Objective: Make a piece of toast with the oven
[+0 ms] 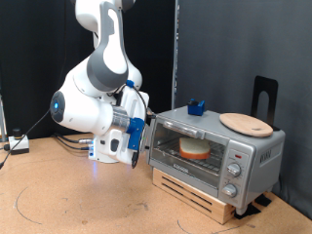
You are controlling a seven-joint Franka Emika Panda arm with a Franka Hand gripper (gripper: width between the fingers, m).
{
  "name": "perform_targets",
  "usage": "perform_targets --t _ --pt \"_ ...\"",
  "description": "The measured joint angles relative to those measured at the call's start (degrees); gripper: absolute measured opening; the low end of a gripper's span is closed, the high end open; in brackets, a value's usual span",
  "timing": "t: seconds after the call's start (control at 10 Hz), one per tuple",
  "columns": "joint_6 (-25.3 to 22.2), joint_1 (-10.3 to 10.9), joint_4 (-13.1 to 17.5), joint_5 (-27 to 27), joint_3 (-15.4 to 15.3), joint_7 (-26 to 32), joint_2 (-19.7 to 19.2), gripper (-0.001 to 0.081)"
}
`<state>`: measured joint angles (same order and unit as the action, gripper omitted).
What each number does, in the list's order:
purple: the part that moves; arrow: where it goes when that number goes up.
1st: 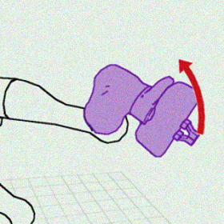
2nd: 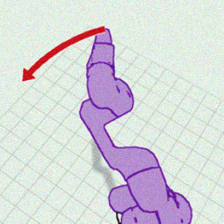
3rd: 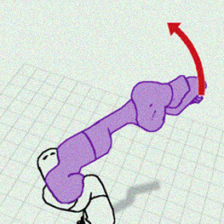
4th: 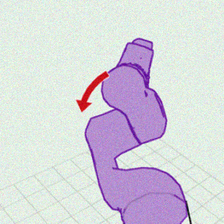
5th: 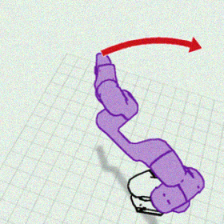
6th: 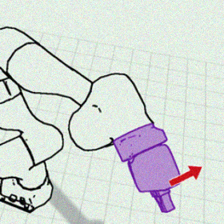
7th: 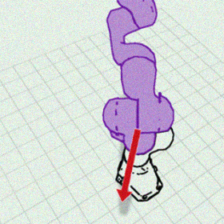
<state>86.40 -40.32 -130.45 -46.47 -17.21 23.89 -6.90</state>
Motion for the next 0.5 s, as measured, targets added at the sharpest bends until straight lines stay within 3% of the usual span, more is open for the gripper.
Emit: perform_targets --t 0.2,0.5 --pt "-3.44 -0.01 5.7 -0.08 0.07 -1.58 -4.94 0.0808" --pt "-4.91 0.04 13.15 -0.71 -0.1 -2.23 -12.05 0.0808"
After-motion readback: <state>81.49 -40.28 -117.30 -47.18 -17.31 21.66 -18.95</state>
